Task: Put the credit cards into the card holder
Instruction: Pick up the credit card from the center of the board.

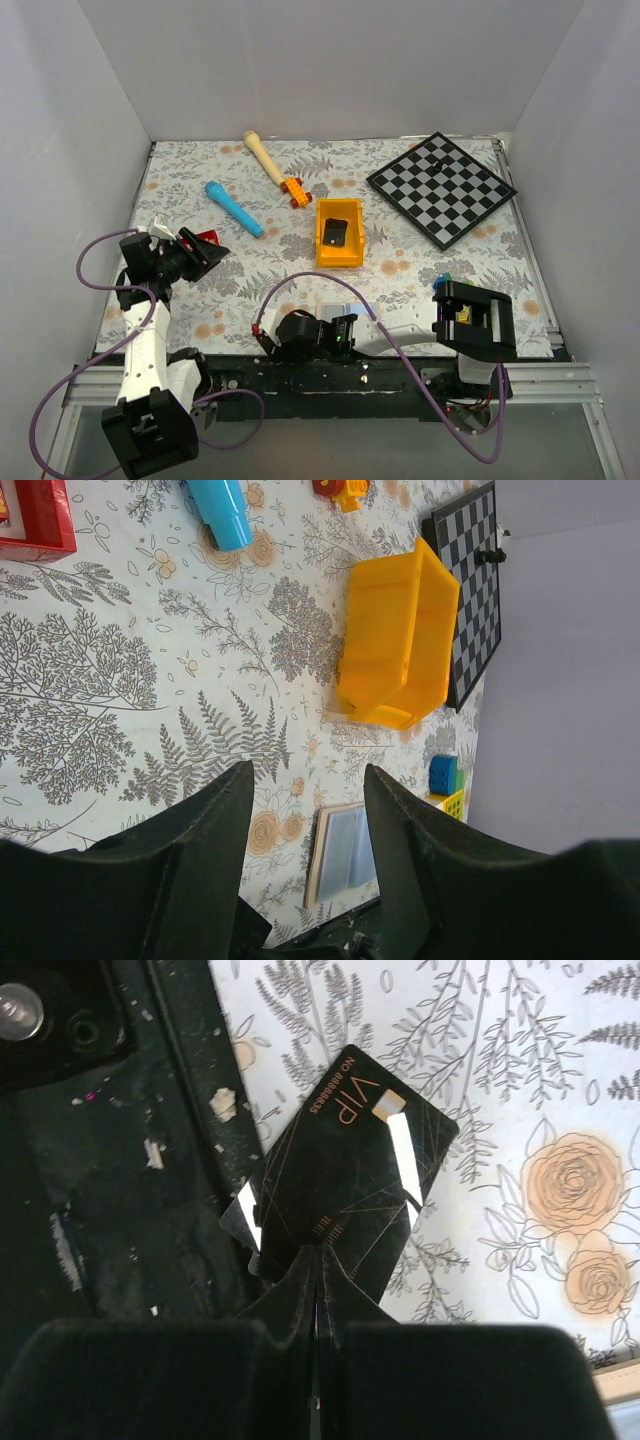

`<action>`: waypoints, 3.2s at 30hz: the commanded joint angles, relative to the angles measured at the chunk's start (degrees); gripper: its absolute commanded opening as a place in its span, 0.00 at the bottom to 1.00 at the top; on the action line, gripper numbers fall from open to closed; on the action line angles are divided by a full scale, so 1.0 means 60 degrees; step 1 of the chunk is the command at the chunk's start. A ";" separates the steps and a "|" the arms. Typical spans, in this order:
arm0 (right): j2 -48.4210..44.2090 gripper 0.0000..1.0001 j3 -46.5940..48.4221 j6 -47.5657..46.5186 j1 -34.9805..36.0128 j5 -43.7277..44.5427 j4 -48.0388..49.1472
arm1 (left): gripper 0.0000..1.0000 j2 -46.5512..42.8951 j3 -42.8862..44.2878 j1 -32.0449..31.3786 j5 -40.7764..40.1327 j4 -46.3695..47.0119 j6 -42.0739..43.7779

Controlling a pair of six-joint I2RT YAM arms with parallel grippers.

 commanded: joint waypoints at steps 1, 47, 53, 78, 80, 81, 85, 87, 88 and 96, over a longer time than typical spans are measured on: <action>-0.0100 0.01 -0.0526 0.0537 0.0229 0.0105 -0.1083 | 0.48 -0.0068 0.0027 0.0021 0.0115 0.0044 0.0022; 0.1130 0.67 0.3399 0.0683 0.0596 0.1042 -0.2840 | 0.48 0.0020 0.0584 0.0182 -0.0456 0.0191 -0.0183; 0.1364 0.68 0.3457 0.0991 0.0596 0.1453 -0.3103 | 0.48 0.0005 0.0642 0.0168 -0.0486 0.0133 -0.0198; 0.2024 0.70 0.4058 0.1006 0.0801 0.1760 -0.3895 | 0.48 0.0137 0.0672 0.0197 -0.0368 0.0132 -0.0183; 0.2112 0.70 0.4087 0.1021 0.0801 0.1775 -0.3953 | 0.48 0.0137 0.0642 0.0197 -0.0354 0.0132 -0.0169; 0.2141 0.70 0.4116 0.1021 0.0801 0.1761 -0.4012 | 0.48 0.0137 0.0642 0.0168 -0.0339 0.0147 -0.0183; 0.2332 0.70 0.4234 0.1021 0.0801 0.1833 -0.4188 | 0.48 0.0166 0.0628 0.0182 -0.0339 0.0176 -0.0183; 0.2448 0.70 0.4307 0.1036 0.0815 0.1906 -0.4275 | 0.48 0.0152 0.0613 0.0182 -0.0339 0.0176 -0.0168; 0.2493 0.70 0.4336 0.1036 0.0815 0.1907 -0.4334 | 0.48 0.0166 0.0613 0.0197 -0.0339 0.0176 -0.0168; 0.2610 0.70 0.4351 0.1080 0.0815 0.2185 -0.4569 | 0.48 0.0152 0.0554 0.0197 -0.0325 0.0206 -0.0168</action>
